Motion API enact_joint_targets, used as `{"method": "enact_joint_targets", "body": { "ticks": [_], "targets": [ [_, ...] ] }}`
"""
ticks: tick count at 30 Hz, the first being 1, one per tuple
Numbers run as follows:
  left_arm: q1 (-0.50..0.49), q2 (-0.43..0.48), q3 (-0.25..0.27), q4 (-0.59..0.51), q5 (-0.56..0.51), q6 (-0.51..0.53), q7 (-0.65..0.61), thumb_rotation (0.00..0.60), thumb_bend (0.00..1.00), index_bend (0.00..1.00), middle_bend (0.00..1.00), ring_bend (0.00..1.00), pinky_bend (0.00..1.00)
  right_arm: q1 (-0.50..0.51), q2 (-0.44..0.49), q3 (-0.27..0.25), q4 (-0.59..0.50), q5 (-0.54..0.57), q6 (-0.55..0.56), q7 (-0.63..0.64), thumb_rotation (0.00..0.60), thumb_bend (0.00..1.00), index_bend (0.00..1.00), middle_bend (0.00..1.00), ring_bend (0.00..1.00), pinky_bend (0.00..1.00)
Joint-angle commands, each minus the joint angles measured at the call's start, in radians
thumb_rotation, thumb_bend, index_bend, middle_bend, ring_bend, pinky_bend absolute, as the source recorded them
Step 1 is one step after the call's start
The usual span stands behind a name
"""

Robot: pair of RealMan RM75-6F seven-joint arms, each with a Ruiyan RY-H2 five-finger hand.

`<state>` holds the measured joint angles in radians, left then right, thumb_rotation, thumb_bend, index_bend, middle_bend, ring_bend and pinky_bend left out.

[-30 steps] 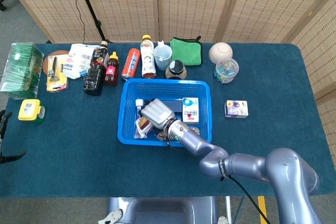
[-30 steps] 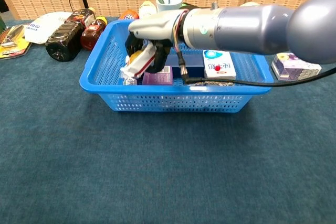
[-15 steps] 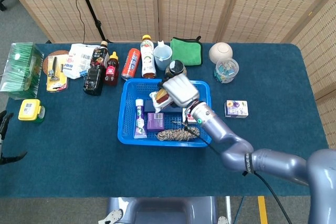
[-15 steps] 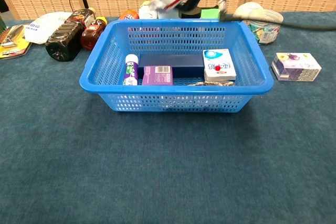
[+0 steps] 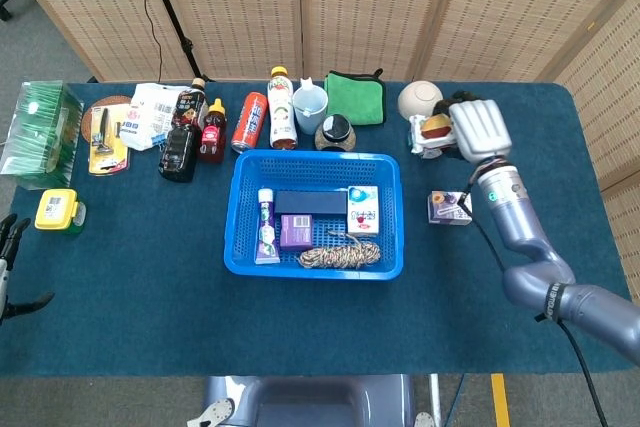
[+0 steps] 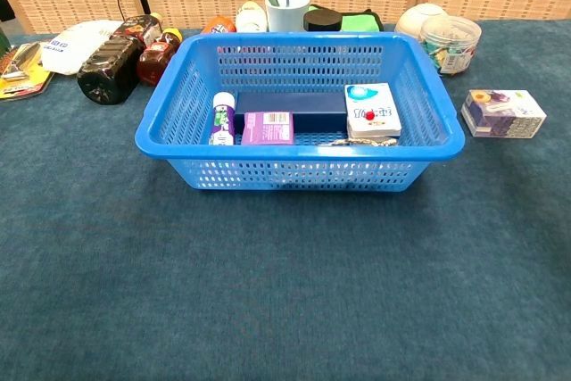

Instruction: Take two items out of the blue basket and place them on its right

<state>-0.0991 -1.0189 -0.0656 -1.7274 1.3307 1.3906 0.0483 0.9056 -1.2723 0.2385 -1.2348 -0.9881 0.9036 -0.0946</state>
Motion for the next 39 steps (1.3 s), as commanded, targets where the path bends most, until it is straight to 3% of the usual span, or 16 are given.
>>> {"method": "enact_joint_targets", "body": {
  "ticks": [1,9,16,18,20,21,23,26,31,39],
  "targets": [
    [0.0,-0.001,0.001,-0.001,0.001,0.0,0.003,0.6,0.0,0.0,0.0,0.0,0.0,-0.043,0.0,-0.038,0.052,-0.028,-0.024,0.036,0.6,0.51,0.59,0.43,0.24,0.36],
    [-0.004,-0.005,0.007,-0.008,0.008,-0.007,0.023,0.6,0.0,0.0,0.0,0.0,0.0,-0.108,-0.061,-0.11,0.106,-0.1,-0.081,0.111,0.6,0.51,0.57,0.43,0.24,0.36],
    [0.0,-0.002,0.013,-0.01,0.018,-0.001,0.019,0.6,0.0,0.0,0.0,0.0,0.0,-0.126,-0.123,-0.125,0.162,-0.144,-0.104,0.148,0.6,0.51,0.55,0.41,0.23,0.36],
    [0.001,-0.002,0.011,-0.01,0.015,0.0,0.019,0.6,0.0,0.0,0.0,0.0,0.0,-0.129,-0.132,-0.129,0.163,-0.155,-0.108,0.147,0.6,0.51,0.49,0.37,0.21,0.34],
    [0.0,-0.003,0.011,-0.009,0.014,-0.001,0.018,0.6,0.0,0.0,0.0,0.0,0.0,-0.131,-0.136,-0.132,0.156,-0.166,-0.116,0.148,0.6,0.47,0.31,0.23,0.12,0.28],
    [0.0,-0.002,0.011,-0.009,0.014,-0.002,0.018,0.6,0.0,0.0,0.0,0.0,0.0,-0.13,-0.135,-0.132,0.151,-0.167,-0.122,0.148,0.6,0.41,0.17,0.12,0.06,0.23],
    [0.0,-0.001,0.011,-0.009,0.015,-0.002,0.017,0.6,0.0,0.0,0.0,0.0,0.0,-0.127,-0.113,-0.125,0.114,-0.133,-0.17,0.14,0.6,0.24,0.01,0.0,0.0,0.15],
    [-0.001,0.001,0.011,-0.007,0.013,-0.006,0.013,0.6,0.0,0.0,0.0,0.0,0.0,-0.126,-0.085,-0.116,0.065,-0.071,-0.181,0.064,0.6,0.13,0.0,0.0,0.0,0.1],
    [0.0,0.004,0.013,-0.008,0.017,-0.006,0.008,0.6,0.0,0.0,0.0,0.0,0.0,-0.144,-0.044,-0.109,-0.029,-0.005,-0.143,-0.026,0.6,0.11,0.0,0.0,0.0,0.09],
    [0.006,0.009,0.016,-0.006,0.025,0.003,-0.006,0.6,0.0,0.0,0.0,0.0,0.0,-0.233,0.119,-0.109,-0.283,-0.05,0.044,-0.096,0.6,0.11,0.0,0.0,0.0,0.08]
  ]
}}
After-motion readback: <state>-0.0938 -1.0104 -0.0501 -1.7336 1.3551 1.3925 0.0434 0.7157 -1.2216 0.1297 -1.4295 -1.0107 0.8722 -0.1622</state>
